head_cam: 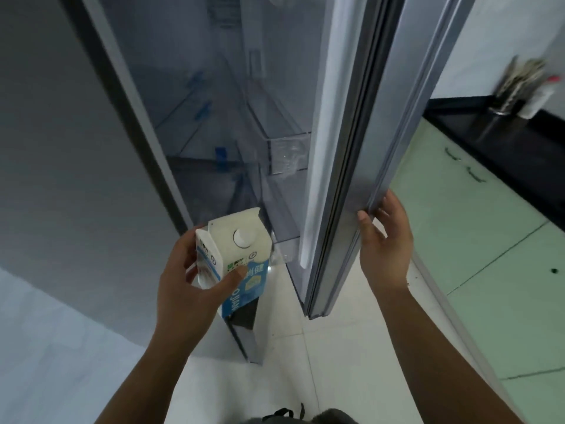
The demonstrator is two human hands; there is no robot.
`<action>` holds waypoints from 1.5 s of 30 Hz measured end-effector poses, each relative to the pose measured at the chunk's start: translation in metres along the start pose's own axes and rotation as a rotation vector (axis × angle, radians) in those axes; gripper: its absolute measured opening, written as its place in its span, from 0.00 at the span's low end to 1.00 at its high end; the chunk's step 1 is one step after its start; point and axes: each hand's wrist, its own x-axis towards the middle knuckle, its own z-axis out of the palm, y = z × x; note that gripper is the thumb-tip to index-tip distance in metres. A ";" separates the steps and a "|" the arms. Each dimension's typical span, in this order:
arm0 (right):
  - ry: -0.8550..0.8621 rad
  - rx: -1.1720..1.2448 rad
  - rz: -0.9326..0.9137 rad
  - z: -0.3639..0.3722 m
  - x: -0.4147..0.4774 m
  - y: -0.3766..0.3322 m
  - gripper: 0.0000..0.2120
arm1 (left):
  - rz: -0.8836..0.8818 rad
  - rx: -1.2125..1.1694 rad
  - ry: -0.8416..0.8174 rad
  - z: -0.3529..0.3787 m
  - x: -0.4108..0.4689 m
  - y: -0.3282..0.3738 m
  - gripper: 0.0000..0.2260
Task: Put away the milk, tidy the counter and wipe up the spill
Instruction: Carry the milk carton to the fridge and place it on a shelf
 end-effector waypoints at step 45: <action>-0.210 -0.258 -0.127 -0.139 0.428 0.171 0.25 | -0.127 -0.055 0.020 0.429 0.208 0.064 0.26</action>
